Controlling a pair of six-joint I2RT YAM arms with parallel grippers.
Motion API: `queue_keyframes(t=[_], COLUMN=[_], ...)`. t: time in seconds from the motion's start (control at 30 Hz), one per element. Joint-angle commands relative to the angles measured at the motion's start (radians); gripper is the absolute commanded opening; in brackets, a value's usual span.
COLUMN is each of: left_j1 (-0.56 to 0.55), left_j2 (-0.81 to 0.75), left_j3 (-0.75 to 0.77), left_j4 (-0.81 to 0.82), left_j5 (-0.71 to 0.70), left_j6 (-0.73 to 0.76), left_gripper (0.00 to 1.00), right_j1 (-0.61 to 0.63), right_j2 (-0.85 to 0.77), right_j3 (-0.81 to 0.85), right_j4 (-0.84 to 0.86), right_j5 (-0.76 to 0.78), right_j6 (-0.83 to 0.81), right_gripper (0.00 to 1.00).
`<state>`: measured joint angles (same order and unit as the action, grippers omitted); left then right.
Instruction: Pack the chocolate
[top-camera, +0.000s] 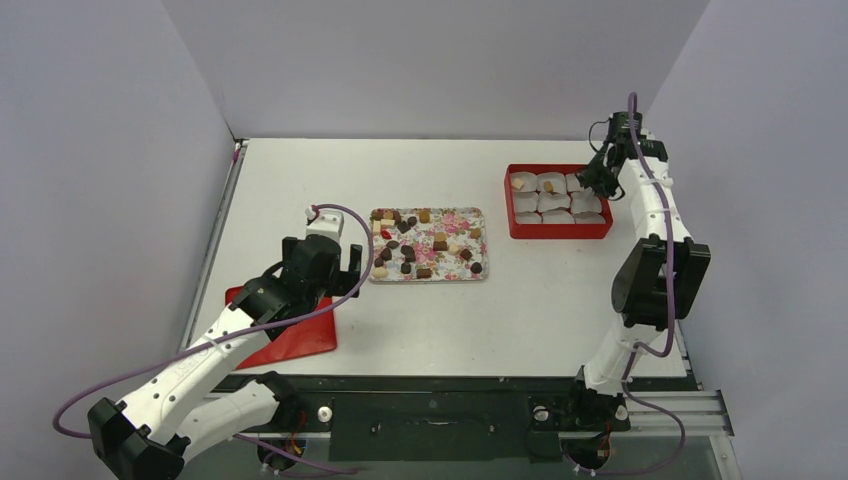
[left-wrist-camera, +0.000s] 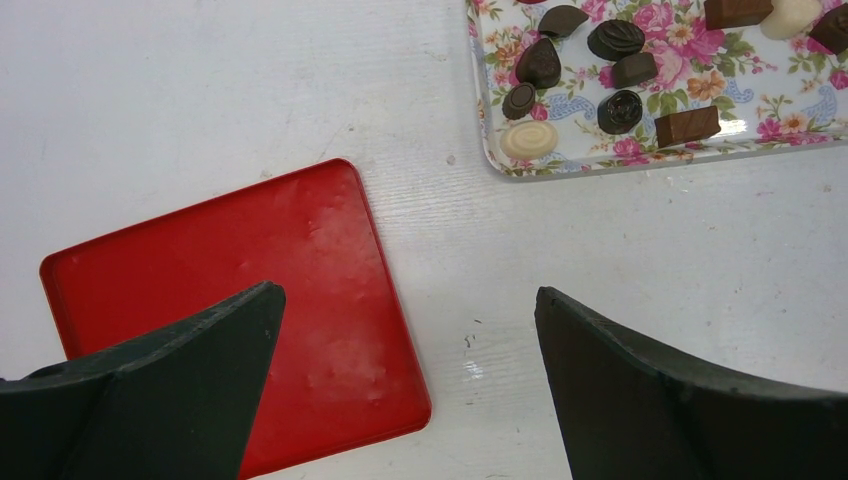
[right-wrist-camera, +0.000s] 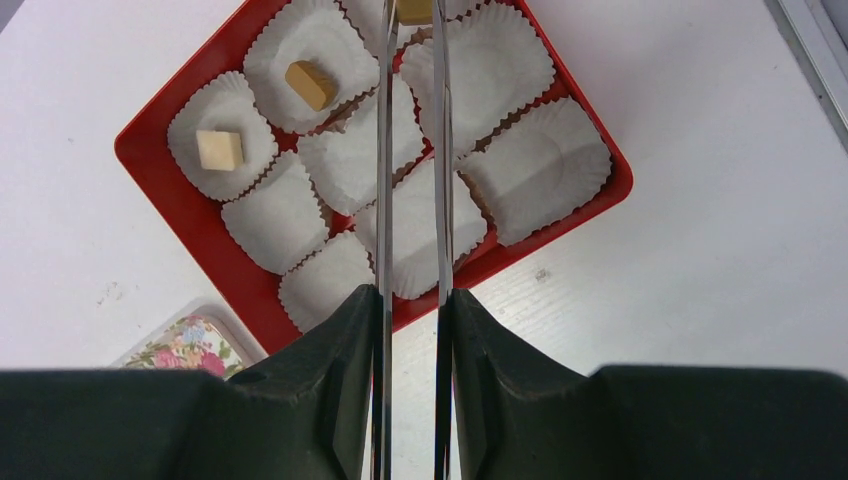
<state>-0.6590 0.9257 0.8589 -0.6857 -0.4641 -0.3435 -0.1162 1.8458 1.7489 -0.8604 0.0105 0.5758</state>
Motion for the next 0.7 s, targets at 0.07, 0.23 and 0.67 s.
queue_keyframes(t=[0.07,0.23,0.67], left_j1=[0.006,0.006,0.007], left_j2=[-0.002,0.002,0.009], left_j3=[0.001,0.002,0.002], left_j4=[0.017,0.016,0.017], left_j5=[0.003,0.000,0.001], left_j6=[0.009,0.009,0.008], left_gripper=[0.96,0.96,0.96], right_j1=[-0.007,-0.007,-0.007], right_j2=[0.042,0.081,0.156], right_j3=[0.086,0.098,0.153], right_j4=[0.048,0.060,0.070], right_j5=[-0.001,0.004,0.002], right_j6=[0.020,0.026,0.036], right_gripper=[0.24,0.24,0.26])
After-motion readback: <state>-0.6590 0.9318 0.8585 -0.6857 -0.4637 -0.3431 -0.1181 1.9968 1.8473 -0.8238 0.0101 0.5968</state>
